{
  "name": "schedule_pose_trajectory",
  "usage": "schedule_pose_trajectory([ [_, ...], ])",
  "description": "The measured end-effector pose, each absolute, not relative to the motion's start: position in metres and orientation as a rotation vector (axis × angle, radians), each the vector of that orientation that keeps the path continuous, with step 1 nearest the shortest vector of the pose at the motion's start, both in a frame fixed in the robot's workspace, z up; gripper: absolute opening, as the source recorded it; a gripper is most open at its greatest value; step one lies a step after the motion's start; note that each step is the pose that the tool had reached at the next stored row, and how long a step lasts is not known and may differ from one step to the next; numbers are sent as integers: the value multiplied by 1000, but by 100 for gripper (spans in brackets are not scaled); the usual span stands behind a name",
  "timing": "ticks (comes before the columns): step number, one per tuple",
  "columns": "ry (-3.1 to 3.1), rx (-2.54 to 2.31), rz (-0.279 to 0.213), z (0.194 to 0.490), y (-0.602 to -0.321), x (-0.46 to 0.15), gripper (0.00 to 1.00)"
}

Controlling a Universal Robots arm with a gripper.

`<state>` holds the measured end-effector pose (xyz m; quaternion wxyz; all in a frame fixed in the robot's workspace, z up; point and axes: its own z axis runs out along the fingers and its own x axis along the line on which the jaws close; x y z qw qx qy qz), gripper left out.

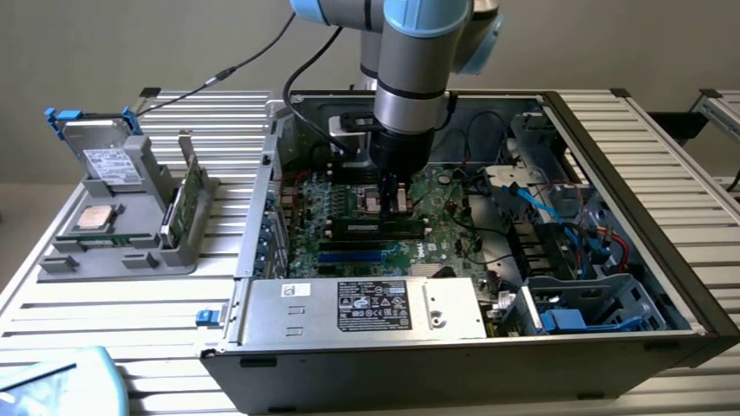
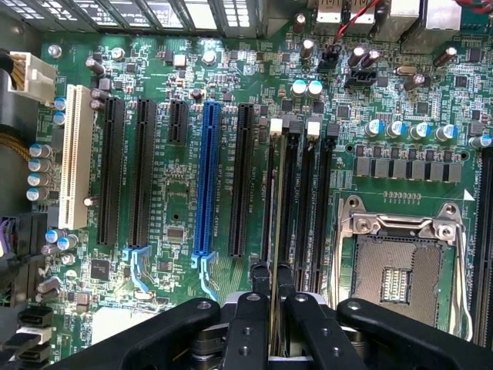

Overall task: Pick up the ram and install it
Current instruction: 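Insert the ram into the slot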

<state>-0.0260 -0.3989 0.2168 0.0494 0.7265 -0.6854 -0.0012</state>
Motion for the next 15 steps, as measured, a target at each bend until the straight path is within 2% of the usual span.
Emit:
schedule_pose_trajectory([
  [15,-2087,2212,-4,217,-399,-26,14],
])
